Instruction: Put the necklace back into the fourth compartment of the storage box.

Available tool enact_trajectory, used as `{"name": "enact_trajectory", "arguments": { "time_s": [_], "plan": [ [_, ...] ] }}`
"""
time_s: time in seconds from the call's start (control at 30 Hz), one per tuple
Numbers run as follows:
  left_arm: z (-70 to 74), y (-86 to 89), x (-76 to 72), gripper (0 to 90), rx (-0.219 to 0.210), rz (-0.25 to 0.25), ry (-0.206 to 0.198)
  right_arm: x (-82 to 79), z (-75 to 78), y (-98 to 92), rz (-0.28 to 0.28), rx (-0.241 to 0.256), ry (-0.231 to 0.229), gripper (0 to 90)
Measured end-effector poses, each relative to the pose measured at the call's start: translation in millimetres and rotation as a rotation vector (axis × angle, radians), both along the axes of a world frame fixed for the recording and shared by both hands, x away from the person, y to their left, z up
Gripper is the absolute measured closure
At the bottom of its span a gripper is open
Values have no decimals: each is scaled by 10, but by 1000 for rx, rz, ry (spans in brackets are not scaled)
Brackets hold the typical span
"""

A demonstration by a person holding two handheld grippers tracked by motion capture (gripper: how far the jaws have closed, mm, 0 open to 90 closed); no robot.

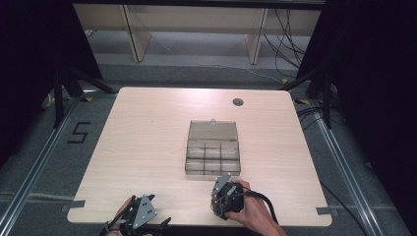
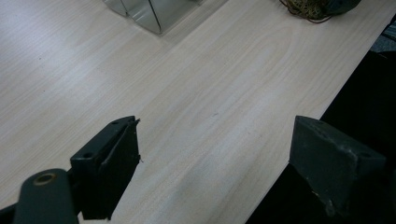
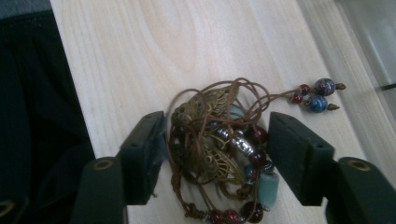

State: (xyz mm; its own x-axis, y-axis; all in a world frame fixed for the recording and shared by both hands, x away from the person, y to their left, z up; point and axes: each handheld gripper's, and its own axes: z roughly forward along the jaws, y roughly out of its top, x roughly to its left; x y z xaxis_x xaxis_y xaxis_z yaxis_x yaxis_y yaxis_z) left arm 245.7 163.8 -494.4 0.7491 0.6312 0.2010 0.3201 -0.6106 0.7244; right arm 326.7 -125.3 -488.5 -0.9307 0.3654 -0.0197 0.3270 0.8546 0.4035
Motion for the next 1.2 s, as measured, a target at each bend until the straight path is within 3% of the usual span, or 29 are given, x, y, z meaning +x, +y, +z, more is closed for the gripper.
{"name": "enact_trajectory", "arguments": {
  "time_s": [0.07,0.13,0.2,0.23,0.33,0.6,0.67,0.7,0.73,0.77,0.8,0.83,0.9,0.93,1.0,1.07,1.1,1.2],
  "plan": [
    [5,-1,0,155,2,-2,1,12,0,-16,-4,19,2,517],
    [4,-1,1,155,1,-2,-1,11,8,-26,5,30,29,569],
    [0,-2,-2,155,1,0,1,3,6,-25,-4,29,21,601],
    [-1,-2,-3,155,0,0,2,-2,20,-26,9,21,20,711],
    [-6,0,2,155,-1,8,1,-3,13,-18,16,28,21,760],
    [-6,1,-1,155,0,5,1,9,85,-36,55,14,18,781],
    [-1,3,1,155,-1,2,1,-1,105,-39,41,13,21,781],
    [4,6,4,155,1,2,-3,13,122,-42,74,11,14,781],
    [11,12,7,155,8,-4,-4,4,134,-41,66,20,11,781],
    [19,19,5,155,12,-7,-2,-16,160,-43,50,21,14,781],
    [4,6,1,155,-10,21,-18,-8,209,-47,82,34,8,781],
    [7,8,4,155,-7,18,-20,-14,247,-49,65,38,11,781],
    [5,9,6,155,-7,17,-16,16,276,-45,93,47,-7,781],
    [-4,3,2,155,-20,16,-5,16,358,-23,63,47,3,781],
    [16,17,4,155,9,-9,6,30,443,4,68,50,-3,781],
    [20,18,8,155,10,-10,-2,41,482,19,64,52,-1,781],
    [17,16,2,155,2,1,1,91,515,33,108,59,-23,781],
    [30,25,2,155,18,-8,13,138,633,66,102,51,-16,780]
  ]
}}
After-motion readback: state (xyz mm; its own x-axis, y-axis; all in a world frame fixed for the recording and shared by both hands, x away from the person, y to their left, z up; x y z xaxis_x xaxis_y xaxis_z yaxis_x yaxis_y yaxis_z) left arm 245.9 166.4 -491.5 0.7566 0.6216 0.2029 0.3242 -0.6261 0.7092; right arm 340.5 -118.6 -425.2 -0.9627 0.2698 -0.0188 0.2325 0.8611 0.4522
